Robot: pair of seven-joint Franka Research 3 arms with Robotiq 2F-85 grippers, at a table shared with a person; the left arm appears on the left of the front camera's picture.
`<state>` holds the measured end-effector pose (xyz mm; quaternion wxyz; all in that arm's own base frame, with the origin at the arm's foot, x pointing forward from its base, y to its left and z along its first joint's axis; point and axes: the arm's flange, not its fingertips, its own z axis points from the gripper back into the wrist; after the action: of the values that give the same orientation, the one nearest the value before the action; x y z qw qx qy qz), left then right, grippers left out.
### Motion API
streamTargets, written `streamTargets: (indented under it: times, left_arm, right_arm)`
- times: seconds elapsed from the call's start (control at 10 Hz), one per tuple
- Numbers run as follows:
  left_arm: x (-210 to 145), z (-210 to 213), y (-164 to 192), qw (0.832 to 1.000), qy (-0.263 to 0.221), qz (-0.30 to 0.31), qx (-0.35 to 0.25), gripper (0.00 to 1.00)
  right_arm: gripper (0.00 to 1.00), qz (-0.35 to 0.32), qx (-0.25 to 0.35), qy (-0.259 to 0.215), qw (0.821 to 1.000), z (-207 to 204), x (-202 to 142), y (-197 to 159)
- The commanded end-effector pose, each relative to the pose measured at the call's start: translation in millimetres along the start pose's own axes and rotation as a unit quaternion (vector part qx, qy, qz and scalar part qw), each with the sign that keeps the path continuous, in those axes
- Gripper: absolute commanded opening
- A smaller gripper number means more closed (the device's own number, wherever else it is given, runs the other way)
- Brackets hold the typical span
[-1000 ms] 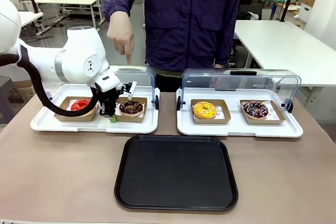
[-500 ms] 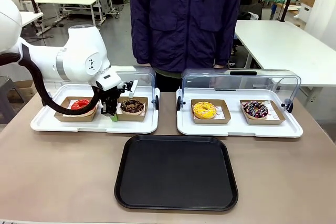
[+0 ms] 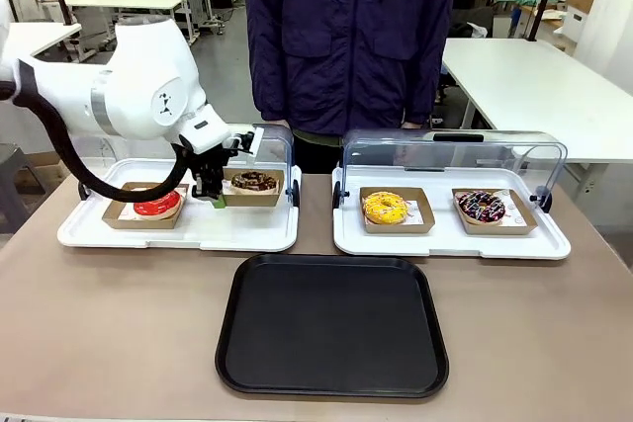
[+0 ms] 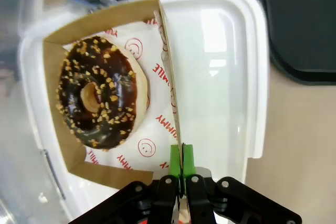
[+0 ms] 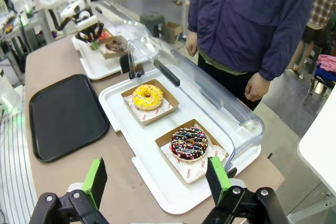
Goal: Move the second donut from the left to the tray.
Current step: Pick up the Paper togo box containing the Donut indicated by the person and place it on the Handle tray.
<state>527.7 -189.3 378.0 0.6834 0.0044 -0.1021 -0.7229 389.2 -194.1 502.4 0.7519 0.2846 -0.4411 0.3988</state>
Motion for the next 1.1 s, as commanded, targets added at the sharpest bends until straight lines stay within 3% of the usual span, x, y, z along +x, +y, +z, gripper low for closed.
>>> streamTargets:
  times: [0.0, 0.7, 1.0]
  left_arm:
    - [4, 17, -22, 1.0, 0.003, 0.011, 0.022, 0.02]
    - [29, 70, -144, 0.997, 0.006, 0.051, 0.049, 0.02]
    - [32, 68, -162, 0.998, 0.013, 0.068, 0.01, 0.02]
  right_arm:
    - [1.0, 0.006, 0.0, -0.008, 1.0, -1, 2, -1]
    - [1.0, 0.006, 0.0, -0.008, 1.0, -1, 2, -1]
    - [1.0, 0.006, 0.0, -0.008, 1.0, -1, 2, -1]
